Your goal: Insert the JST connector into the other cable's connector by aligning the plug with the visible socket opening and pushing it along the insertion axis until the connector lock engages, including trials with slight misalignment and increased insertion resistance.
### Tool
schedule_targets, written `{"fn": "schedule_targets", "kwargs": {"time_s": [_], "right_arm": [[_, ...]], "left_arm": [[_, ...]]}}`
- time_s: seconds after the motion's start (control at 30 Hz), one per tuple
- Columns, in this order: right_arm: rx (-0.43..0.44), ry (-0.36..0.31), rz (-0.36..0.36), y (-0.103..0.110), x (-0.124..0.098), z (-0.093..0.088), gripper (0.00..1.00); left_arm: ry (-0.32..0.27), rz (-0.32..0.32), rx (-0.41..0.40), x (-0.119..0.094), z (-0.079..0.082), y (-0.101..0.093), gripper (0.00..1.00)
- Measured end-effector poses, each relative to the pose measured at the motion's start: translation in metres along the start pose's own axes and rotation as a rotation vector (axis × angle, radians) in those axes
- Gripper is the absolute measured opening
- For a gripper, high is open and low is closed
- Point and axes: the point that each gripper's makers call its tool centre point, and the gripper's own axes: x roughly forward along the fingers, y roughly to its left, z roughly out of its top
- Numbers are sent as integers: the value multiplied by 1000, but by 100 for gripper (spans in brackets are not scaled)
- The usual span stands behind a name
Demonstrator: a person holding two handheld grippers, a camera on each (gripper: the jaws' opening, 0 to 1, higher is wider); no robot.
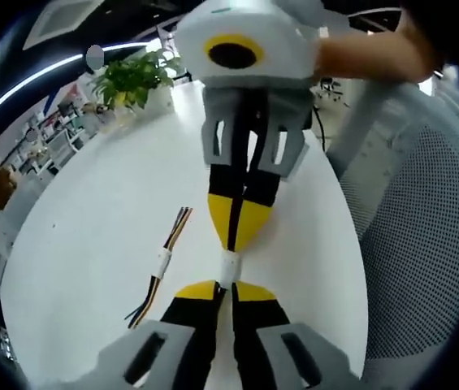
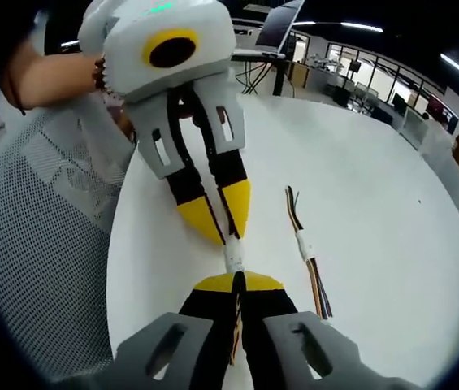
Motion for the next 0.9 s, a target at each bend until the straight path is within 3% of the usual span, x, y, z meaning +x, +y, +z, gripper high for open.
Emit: {"fn": "schedule_targets", "kwargs": {"time_s": [0.33, 0.53, 0.9], "right_arm": [[32, -38, -35, -13, 3, -1, 0], [-34, -13, -32, -16, 6, -5, 0], [-19, -28, -27, -29, 14, -3, 0]], "left_arm": [[-7, 57, -5, 5, 0, 13, 0], [12, 38, 6, 9, 2, 16, 0], [19, 12, -42, 16, -9, 30, 0]]}}
